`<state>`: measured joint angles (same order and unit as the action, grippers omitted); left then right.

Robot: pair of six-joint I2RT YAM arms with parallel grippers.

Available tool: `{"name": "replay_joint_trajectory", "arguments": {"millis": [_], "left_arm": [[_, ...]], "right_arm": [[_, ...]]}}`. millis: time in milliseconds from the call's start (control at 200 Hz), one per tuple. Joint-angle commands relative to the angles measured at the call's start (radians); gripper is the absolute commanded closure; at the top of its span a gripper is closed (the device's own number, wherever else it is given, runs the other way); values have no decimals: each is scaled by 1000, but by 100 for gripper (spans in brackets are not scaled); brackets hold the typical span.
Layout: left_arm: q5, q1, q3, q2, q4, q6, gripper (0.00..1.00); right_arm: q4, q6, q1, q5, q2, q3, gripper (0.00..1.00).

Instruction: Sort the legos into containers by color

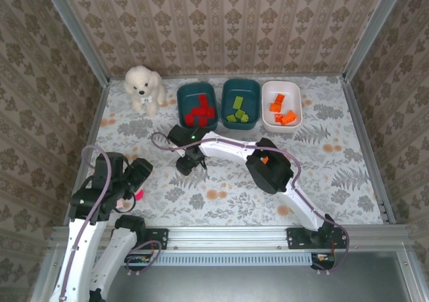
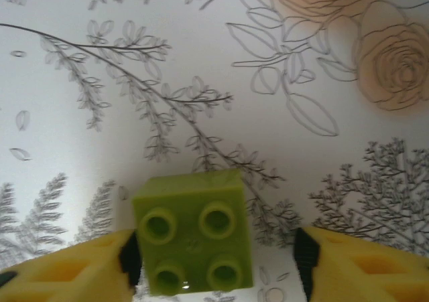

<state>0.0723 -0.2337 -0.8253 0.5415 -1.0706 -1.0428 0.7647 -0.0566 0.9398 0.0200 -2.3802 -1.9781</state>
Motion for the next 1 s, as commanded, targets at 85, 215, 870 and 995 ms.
{"name": "replay_joint_trajectory", "arguments": {"millis": [85, 215, 870, 995], "left_arm": [[22, 9, -17, 5, 2, 1, 27], [33, 8, -1, 10, 18, 1, 28], [140, -248, -8, 437, 441, 151, 27], [109, -334, -138, 602, 463, 236, 26]], "right_arm": [[51, -20, 24, 82, -39, -45, 54], [49, -34, 30, 93, -32, -51, 71], [84, -259, -331, 353, 329, 64, 73], [145, -339, -408, 380, 209, -86, 74]]}}
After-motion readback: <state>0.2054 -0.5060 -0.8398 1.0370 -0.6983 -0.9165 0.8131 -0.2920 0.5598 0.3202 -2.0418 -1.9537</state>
